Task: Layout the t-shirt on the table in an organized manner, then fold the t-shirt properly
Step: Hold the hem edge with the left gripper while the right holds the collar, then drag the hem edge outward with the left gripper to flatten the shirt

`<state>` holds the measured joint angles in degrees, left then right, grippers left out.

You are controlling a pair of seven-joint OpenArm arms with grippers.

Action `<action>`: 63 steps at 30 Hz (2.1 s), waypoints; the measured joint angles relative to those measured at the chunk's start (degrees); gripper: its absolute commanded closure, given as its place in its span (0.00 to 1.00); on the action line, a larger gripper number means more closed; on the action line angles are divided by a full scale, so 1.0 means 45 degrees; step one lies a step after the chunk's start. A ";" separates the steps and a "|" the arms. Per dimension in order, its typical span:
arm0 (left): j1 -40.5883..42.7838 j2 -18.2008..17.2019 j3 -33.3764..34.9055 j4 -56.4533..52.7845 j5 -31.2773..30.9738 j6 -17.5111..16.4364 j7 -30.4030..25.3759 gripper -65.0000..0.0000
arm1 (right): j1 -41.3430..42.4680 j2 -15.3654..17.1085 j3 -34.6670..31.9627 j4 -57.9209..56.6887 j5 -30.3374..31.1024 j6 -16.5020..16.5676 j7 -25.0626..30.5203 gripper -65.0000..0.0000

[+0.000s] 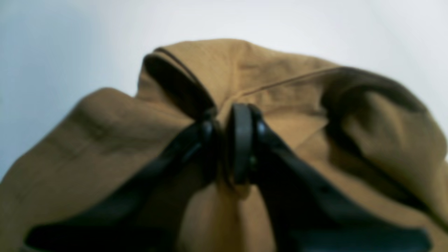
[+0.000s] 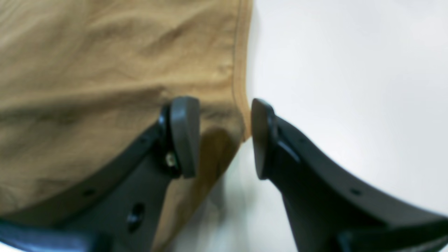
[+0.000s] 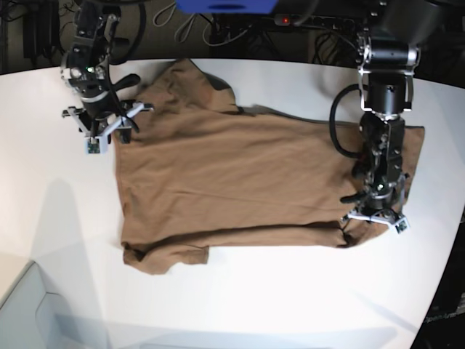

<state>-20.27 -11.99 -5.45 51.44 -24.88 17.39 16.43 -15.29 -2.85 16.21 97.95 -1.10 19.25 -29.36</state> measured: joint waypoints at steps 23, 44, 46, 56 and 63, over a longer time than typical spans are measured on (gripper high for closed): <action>0.0797 0.0015 -0.0073 0.1549 0.0015 -0.0010 -0.0039 0.59 | 0.0000 0.0000 0.0000 -0.0005 0.0000 0.0000 0.0000 0.61; 0.0355 0.0058 -0.0097 0.0685 0.0039 -0.0005 0.0000 1.00 | -0.0034 0.0000 0.0000 -0.0005 -0.0005 0.0005 0.0000 0.62; 0.0262 0.0053 -0.0097 0.1180 0.0000 0.0034 0.0112 1.00 | -0.0039 0.0000 0.0000 -0.0005 0.0000 0.0005 0.0005 0.62; -0.2953 -0.0136 -0.0092 -0.0801 0.0121 -0.0005 -0.0078 1.00 | -0.0117 0.0005 0.0058 -0.0005 -0.0015 0.0000 0.0005 0.62; -0.4755 -0.0680 -0.0024 -0.3988 0.0107 0.0063 -0.1967 0.99 | -0.0418 0.0005 0.0063 0.0024 -0.0024 0.0005 -0.0005 0.62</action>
<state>-41.67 -15.05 -5.56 33.50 -24.40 17.67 7.57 -17.17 -2.83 16.49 98.06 -1.21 19.27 -29.39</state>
